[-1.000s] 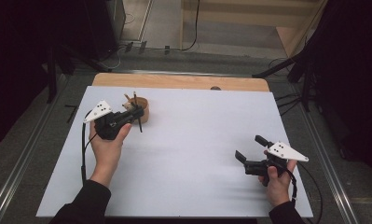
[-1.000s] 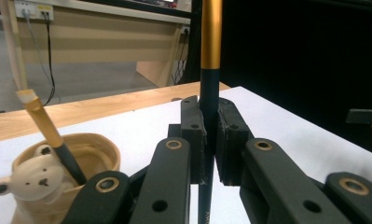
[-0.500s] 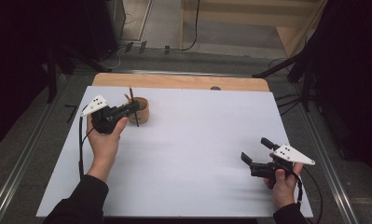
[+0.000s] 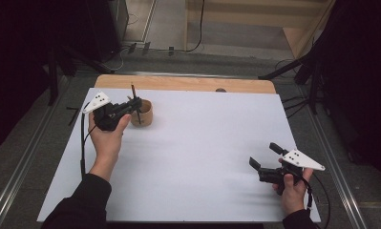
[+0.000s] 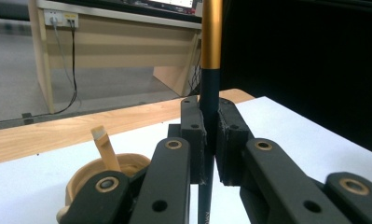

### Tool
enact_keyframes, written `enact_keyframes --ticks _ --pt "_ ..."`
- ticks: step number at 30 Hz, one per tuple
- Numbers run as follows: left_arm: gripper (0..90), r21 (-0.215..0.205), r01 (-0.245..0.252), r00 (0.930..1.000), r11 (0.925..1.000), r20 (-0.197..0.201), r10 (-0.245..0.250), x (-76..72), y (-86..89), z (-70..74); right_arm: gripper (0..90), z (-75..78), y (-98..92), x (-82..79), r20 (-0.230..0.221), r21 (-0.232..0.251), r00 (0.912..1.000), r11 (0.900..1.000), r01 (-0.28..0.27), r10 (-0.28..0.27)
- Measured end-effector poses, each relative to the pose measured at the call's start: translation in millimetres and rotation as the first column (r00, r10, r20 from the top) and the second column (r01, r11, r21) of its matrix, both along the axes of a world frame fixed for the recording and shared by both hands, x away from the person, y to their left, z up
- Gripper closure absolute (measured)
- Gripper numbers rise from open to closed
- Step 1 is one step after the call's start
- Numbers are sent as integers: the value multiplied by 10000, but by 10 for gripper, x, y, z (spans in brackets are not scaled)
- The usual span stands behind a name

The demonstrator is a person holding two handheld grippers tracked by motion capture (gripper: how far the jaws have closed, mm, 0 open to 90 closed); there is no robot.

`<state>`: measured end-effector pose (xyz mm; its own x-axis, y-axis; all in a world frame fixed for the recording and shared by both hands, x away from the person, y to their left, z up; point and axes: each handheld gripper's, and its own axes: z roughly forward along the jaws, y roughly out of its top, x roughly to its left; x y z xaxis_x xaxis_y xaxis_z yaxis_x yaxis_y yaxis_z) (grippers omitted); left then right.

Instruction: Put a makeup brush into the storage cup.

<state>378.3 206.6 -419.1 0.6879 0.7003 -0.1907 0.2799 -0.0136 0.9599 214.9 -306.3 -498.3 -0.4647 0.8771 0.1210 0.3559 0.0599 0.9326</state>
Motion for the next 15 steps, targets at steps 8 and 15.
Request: enact_keyframes --ticks 8,15 --pt "842 111 -165 9995 9998 256 162 58 -23 32 21 -9 0 -2 1 -4 10000 10000 28 -28" --pt "841 17 -407 9981 9992 460 406 144 -28 57 21 -17 7 3 -48 -31 10000 10000 60 -60"
